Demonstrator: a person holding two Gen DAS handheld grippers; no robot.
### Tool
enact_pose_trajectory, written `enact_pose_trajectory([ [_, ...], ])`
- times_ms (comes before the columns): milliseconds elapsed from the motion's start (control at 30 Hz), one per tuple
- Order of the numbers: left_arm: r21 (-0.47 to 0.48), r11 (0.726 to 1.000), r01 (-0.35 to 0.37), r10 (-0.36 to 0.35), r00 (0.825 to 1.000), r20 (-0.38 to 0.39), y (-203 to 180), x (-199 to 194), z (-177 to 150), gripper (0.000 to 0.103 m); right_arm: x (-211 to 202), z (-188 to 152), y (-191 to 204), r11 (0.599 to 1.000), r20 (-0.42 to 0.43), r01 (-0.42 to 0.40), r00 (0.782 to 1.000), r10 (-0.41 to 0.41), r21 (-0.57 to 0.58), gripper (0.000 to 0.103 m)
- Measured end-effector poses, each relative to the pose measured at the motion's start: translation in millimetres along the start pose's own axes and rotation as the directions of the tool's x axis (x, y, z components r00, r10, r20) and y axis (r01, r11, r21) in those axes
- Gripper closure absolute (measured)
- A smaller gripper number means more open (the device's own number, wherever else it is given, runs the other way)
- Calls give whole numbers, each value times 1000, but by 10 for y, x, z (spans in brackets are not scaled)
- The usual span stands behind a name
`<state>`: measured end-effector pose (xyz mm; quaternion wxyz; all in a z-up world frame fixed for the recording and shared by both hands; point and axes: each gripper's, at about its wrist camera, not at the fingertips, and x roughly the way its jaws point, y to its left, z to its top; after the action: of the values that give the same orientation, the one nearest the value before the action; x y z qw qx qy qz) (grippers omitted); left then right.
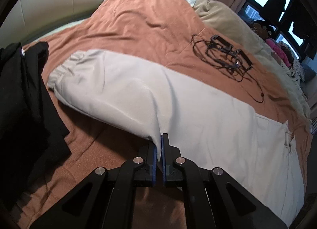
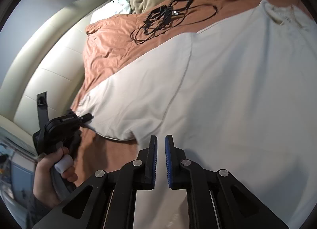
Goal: Fold large clothes
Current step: 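Close the left tool on the cuff of the sleeve nearest it, then lift the held sleeve with the left tool and fold it across the jacket body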
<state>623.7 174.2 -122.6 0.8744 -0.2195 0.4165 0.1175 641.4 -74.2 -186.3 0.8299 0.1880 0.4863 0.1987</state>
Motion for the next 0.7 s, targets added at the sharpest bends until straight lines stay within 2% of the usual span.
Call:
enact_pose_trajectory([
  [67, 39, 999, 32, -33, 999, 34, -118, -191, 100, 97, 118, 9, 38, 999, -20, -30, 999, 31, 22, 94],
  [267, 135, 984, 116, -130, 987, 96, -420, -574, 301, 98, 554, -35, 62, 996, -101, -30, 994, 39, 83, 94],
  [333, 146, 978, 152, -166, 982, 89, -497, -622, 309, 98, 655, -42, 105, 995, -118, -38, 992, 48, 89, 94],
  [433, 152, 965, 212, -224, 972, 66, -585, -691, 283, 98, 757, -57, 154, 998, -143, -11, 990, 20, 66, 94],
  [533, 171, 950, 260, -273, 960, 61, -671, -776, 245, 98, 653, -46, 121, 994, -154, -22, 987, 38, 102, 92],
  [567, 182, 942, 281, -295, 954, 58, -714, -809, 228, 98, 580, -51, 97, 991, -153, -37, 987, 56, 125, 84],
  [600, 197, 936, 292, -309, 949, 57, -766, -838, 209, 98, 457, -55, 89, 990, -134, -63, 988, 81, 130, 66],
  [667, 229, 923, 309, -329, 943, 54, -879, -895, 168, 98, 232, -62, 92, 992, -86, -56, 994, 66, 110, 45],
  [700, 243, 916, 321, -342, 938, 51, -935, -926, 143, 98, 86, -75, 74, 993, -57, -47, 997, 53, 106, 44],
])
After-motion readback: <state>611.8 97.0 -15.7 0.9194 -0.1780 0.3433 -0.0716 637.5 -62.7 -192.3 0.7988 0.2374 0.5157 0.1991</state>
